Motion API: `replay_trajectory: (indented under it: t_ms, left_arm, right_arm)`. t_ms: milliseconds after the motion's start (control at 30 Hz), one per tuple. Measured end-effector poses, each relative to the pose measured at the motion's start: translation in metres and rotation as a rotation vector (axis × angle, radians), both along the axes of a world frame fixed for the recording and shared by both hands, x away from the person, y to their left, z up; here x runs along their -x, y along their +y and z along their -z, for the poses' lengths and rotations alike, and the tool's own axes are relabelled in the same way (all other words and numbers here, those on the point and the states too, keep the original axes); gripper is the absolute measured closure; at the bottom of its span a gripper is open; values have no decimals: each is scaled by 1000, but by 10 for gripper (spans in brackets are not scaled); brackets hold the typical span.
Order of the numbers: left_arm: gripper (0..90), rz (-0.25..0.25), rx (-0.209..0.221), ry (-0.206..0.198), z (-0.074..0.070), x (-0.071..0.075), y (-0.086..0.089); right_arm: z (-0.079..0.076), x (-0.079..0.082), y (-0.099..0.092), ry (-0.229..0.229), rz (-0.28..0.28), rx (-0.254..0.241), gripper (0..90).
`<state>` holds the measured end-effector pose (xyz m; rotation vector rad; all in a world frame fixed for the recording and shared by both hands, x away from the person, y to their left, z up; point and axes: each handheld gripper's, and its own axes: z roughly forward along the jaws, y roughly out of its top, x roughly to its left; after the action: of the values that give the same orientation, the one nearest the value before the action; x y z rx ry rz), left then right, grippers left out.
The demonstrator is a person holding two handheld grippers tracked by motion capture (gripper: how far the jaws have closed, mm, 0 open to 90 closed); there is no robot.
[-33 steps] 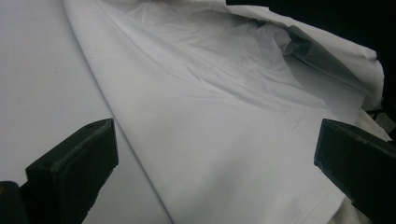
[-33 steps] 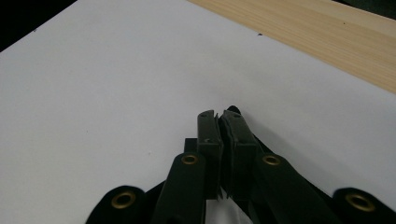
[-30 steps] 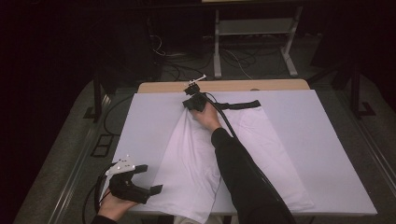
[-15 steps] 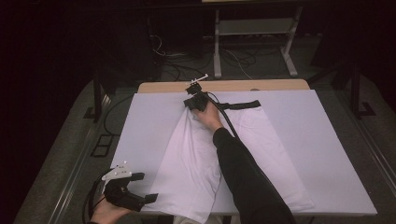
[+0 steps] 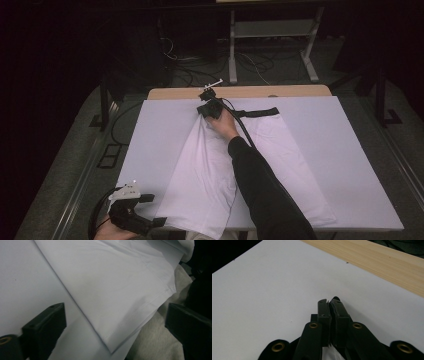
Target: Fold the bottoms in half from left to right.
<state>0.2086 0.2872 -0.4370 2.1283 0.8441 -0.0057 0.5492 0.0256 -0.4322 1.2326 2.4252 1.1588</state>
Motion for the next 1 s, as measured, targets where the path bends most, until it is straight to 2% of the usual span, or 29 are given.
replay_trajectory:
  t_ms: [333, 500, 667, 867, 1000]
  left_arm:
    - [183, 68, -9, 62, 6, 4, 3]
    - [244, 72, -8, 56, 6, 4, 4]
    - [377, 89, 3, 50, 8, 4, 1]
    - [547, 77, -8, 21, 9, 4, -2]
    - [667, 64, -3, 26, 11, 2, -2]
  right_arm:
    - [-1, 0, -1, 1, 4, -3, 851]
    - [-1, 0, -1, -1, 4, -3, 851]
    - [-2, -1, -2, -5, 3, -3, 851]
    - [-3, 0, -2, -8, 3, -2, 851]
    - [-3, 0, -2, -10, 4, -2, 851]
